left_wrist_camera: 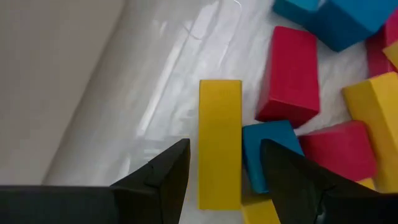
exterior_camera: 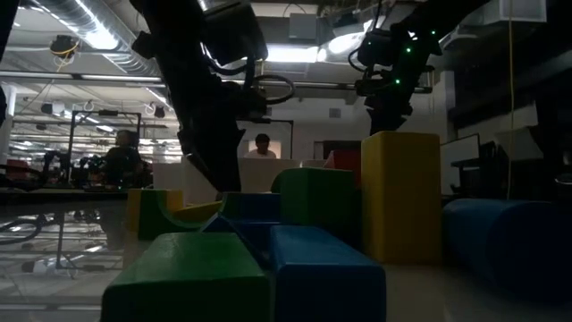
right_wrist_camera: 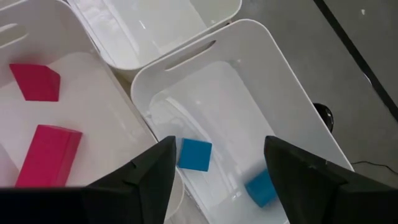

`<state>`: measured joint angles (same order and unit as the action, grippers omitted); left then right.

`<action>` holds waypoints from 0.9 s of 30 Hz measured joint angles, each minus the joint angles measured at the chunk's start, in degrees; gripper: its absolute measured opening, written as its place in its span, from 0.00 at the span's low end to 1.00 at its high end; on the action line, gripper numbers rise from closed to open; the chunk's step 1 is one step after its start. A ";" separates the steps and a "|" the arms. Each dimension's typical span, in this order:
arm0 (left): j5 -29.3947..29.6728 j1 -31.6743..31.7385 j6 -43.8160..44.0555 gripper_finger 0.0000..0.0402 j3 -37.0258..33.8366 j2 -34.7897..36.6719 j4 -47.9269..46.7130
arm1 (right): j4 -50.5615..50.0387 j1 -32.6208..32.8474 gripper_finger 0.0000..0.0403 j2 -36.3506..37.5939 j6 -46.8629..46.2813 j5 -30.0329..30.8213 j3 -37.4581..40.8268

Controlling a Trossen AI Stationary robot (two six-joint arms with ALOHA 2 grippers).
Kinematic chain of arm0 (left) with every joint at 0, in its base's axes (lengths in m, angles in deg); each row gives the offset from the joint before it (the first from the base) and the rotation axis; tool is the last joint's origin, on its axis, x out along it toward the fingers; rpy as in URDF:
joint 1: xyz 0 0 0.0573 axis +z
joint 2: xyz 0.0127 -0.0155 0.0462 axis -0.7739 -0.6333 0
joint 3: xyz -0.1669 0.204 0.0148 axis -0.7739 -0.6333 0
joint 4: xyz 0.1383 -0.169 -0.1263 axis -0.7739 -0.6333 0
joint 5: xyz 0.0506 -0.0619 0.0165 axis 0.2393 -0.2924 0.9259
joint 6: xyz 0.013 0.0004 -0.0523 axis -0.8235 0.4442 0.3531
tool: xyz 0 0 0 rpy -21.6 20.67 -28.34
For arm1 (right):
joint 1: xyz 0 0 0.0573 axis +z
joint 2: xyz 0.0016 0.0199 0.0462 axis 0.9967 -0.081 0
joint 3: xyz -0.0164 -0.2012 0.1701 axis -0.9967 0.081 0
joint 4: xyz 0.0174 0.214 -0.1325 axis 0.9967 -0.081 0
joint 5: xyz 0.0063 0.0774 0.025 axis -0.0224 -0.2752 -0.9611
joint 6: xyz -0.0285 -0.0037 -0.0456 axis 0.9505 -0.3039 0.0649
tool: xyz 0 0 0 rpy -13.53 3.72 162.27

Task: Sort blocks
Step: Put the yellow block into the bottom left bin

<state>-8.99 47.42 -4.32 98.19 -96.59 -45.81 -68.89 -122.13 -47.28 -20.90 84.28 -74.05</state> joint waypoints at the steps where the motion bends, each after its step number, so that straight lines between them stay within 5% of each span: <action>1: 0.17 0.00 0.03 0.45 0.00 0.00 0.00 | 0.02 0.00 0.60 0.00 0.00 -0.01 0.00; 20: 0.39 0.17 4.54 0.44 -0.11 -0.09 9.28 | 0.02 0.00 0.60 0.02 -0.49 -0.02 0.00; 27: 2.47 1.32 4.46 0.44 -0.11 -0.11 5.74 | 0.02 0.00 0.60 0.02 -0.57 -0.02 0.00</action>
<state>-6.52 48.74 0.14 98.08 -96.70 -40.07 -68.87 -122.13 -47.26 -21.47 84.27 -74.05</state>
